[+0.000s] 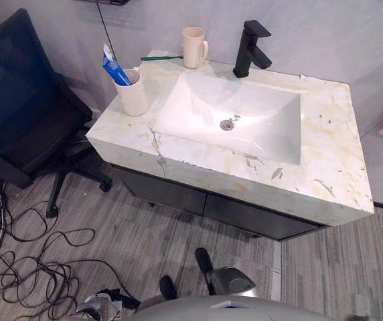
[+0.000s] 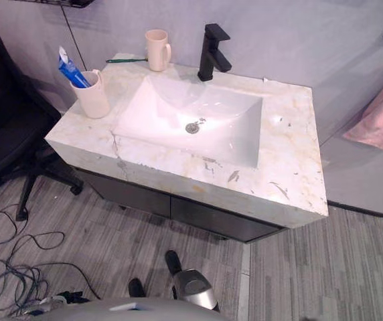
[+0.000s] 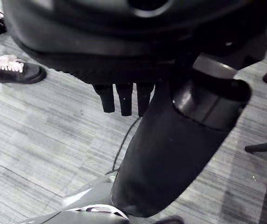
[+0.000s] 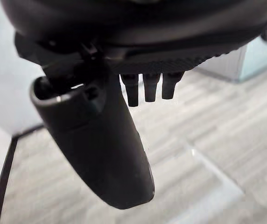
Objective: Organize the bathroom.
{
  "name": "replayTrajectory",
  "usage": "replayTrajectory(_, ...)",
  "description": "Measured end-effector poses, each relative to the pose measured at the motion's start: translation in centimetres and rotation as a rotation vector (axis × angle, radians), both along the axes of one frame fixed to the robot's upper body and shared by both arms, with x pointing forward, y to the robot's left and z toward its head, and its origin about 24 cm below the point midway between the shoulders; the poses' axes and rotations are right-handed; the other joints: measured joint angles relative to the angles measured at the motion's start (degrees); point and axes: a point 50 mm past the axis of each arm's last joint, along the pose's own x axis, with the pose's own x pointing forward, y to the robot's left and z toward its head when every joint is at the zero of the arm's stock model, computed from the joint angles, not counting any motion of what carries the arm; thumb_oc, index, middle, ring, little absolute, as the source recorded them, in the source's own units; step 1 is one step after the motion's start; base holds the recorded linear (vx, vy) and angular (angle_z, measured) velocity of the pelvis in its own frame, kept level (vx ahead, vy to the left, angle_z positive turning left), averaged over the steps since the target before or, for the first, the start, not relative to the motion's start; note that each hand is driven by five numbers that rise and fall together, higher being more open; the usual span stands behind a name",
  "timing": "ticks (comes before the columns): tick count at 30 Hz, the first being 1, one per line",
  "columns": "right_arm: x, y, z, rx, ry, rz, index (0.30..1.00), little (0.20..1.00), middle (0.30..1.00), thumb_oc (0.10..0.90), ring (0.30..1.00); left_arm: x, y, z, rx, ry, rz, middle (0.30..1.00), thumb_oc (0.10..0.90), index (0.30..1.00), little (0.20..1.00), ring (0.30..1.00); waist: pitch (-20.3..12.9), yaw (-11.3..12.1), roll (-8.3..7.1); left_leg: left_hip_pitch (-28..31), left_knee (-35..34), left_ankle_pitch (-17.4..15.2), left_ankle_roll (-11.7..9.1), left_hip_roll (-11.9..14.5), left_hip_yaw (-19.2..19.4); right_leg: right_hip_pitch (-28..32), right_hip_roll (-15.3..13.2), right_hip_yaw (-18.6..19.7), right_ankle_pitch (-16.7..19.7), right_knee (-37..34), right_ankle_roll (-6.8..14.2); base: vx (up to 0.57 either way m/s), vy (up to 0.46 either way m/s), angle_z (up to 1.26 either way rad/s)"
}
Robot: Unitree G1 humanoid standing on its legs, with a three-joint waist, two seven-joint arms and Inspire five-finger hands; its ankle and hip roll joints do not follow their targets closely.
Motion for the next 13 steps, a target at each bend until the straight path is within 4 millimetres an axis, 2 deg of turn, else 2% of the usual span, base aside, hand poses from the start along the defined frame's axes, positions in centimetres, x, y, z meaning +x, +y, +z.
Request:
replayTrajectory(2,1.9,3.0,-1.2,0.171,-0.055,0.139,0.9,0.9,0.9,0.8,0.9,0.8,-0.1,0.1,0.005,-0.003,-0.031,0.9,0.8,0.9,0.9,0.9,-0.3,1.7,0.15,0.0,0.0,0.0,0.0,0.0,-0.2,0.1,-0.1,-0.4,0.0,0.0,0.0,0.02,-0.034,0.22)
replayTrajectory(6,4.6,6.1,-1.8,0.333,-0.12,0.393,0.9,0.9,0.9,0.8,0.9,1.3,-0.3,0.2,0.005,-0.006,-0.042,0.9,0.8,0.9,0.9,0.9,-1.4,4.2,0.43,0.2,-0.2,0.0,-0.1,-0.1,-0.6,0.0,-0.5,-0.9,0.0,0.5,0.0,0.01,-0.027,0.28)
replayTrajectory(10,5.1,6.5,-1.9,0.352,-0.124,0.511,0.9,0.9,0.9,0.8,0.9,1.2,0.0,0.3,0.018,0.002,-0.035,0.9,0.8,0.9,0.9,0.9,-1.5,5.1,-0.72,1.1,-0.4,0.0,-0.1,-0.2,-0.6,1.2,-1.0,-2.1,0.0,0.5,0.0,0.01,-0.016,0.17)
replayTrajectory(13,5.0,6.6,-1.9,0.349,-0.117,0.526,0.9,0.9,0.9,0.8,0.9,1.0,0.1,0.3,0.021,0.01,-0.034,0.9,0.8,0.9,0.9,0.9,-2.2,5.6,-1.11,1.2,-0.5,0.0,0.0,-0.1,-0.6,1.7,-1.0,-2.1,0.0,0.4,0.0,0.01,-0.008,-0.06)
